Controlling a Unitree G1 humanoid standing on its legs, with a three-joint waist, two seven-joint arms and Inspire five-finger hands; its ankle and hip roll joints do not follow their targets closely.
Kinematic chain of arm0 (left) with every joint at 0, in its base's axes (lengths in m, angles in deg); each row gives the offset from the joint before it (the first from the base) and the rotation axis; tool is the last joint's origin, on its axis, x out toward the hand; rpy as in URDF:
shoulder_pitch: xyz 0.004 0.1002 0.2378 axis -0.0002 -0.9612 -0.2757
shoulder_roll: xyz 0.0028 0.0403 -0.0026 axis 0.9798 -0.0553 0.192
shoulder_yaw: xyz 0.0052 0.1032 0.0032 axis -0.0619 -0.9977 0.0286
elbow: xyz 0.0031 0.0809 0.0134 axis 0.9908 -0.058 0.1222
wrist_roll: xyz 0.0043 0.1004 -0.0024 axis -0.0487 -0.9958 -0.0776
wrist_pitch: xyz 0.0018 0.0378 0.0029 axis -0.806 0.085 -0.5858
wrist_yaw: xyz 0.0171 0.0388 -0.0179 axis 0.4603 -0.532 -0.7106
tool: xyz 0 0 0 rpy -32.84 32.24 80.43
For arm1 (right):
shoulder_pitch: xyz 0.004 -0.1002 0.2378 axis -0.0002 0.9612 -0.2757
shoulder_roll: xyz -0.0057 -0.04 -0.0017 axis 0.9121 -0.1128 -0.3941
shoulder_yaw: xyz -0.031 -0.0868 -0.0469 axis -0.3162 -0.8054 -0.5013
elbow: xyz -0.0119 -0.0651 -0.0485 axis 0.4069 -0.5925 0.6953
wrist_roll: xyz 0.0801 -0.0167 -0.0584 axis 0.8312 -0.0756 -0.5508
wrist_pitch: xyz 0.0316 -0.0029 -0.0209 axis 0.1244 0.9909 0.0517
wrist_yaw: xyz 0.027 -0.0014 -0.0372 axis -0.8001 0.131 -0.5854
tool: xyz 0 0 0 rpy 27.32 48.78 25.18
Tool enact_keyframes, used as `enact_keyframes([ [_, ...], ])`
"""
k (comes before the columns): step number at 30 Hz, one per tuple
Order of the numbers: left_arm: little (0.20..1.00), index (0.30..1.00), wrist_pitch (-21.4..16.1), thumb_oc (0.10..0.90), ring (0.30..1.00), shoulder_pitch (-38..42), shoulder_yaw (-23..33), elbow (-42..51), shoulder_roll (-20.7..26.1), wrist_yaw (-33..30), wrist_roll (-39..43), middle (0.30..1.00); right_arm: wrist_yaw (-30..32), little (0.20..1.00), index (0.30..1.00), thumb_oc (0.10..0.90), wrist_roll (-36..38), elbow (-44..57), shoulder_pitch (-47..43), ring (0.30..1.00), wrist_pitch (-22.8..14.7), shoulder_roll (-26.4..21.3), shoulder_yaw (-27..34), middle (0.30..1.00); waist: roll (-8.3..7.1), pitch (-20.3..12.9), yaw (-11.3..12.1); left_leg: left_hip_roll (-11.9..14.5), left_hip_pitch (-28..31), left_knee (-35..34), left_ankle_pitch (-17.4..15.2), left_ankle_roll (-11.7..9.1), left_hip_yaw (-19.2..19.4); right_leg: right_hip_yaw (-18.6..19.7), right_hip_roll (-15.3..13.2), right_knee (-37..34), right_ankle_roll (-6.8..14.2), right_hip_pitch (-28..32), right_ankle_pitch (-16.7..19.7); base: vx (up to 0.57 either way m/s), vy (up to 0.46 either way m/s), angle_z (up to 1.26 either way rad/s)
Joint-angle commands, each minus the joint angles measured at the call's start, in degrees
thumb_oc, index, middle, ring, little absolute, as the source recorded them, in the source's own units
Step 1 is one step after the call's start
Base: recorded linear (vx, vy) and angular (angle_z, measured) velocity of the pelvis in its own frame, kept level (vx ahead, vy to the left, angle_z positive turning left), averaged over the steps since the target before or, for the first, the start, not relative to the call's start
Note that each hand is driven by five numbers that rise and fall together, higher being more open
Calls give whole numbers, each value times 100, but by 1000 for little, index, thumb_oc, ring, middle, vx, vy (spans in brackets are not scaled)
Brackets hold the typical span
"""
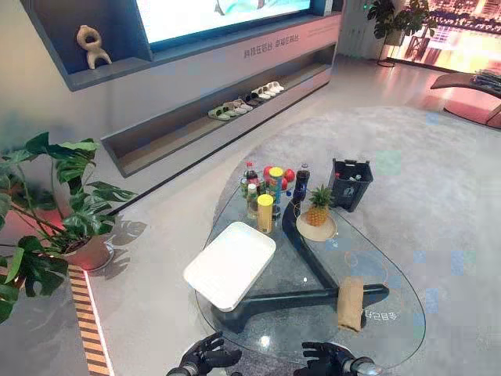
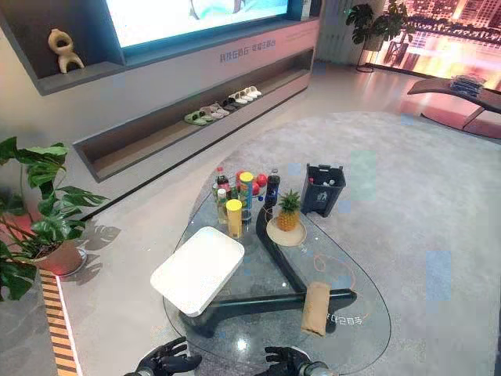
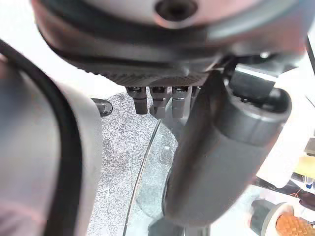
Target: Wipe the table with a cloth and put it in the basket.
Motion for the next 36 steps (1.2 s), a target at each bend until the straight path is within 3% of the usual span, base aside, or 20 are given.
enact_keyframes([
  [1,900,900,-227,800,900,559,-171,-318,-61,86,-43,900,-165,900,900,800,122,-115,-354,900,-102,101,-51,900,-215,75,66,-289,137,233,-502,208,5,160,-149,56,235,-458,201,-13,287,-43],
  [22,900,900,-170,800,900,559,-225,-345,-92,150,-140,900,-37,900,900,800,97,-142,-351,900,-263,110,-59,900,-199,67,48,-291,134,240,-513,210,-3,178,-142,47,228,-467,198,0,0,0],
  [36,900,900,-88,800,900,333,-232,-34,-35,-108,-262,900,522,900,900,800,411,904,-94,900,-429,-10,9,900,-260,199,-41,-261,17,317,-508,208,97,244,-99,14,243,-595,278,8,-7,-1],
])
